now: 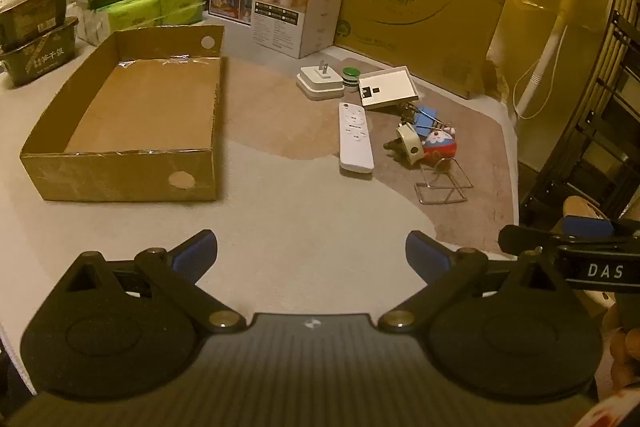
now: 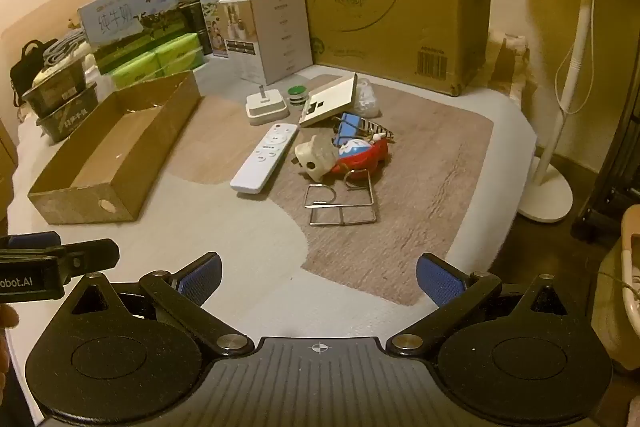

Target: Organize rigid objects

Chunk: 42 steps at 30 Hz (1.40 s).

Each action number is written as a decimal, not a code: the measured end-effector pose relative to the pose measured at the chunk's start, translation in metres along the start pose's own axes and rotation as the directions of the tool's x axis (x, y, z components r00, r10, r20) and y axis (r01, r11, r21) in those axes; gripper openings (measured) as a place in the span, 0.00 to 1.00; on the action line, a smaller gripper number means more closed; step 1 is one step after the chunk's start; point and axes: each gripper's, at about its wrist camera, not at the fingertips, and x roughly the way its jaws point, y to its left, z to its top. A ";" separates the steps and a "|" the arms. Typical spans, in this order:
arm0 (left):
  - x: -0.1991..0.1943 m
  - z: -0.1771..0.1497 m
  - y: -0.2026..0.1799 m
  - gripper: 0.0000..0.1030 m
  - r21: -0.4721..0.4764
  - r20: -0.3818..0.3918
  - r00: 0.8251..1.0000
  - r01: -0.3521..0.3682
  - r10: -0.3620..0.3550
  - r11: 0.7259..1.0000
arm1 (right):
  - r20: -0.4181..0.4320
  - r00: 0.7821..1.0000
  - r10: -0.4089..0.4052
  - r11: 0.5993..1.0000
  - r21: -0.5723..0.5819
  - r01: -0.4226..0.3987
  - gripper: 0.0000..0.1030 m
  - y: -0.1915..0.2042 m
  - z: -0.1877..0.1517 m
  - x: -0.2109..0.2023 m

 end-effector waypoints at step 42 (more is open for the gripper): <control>0.000 -0.002 -0.002 0.94 0.024 0.003 1.000 -0.015 0.015 1.000 | 0.004 1.000 -0.003 1.000 -0.003 0.003 1.00 0.000 0.000 0.000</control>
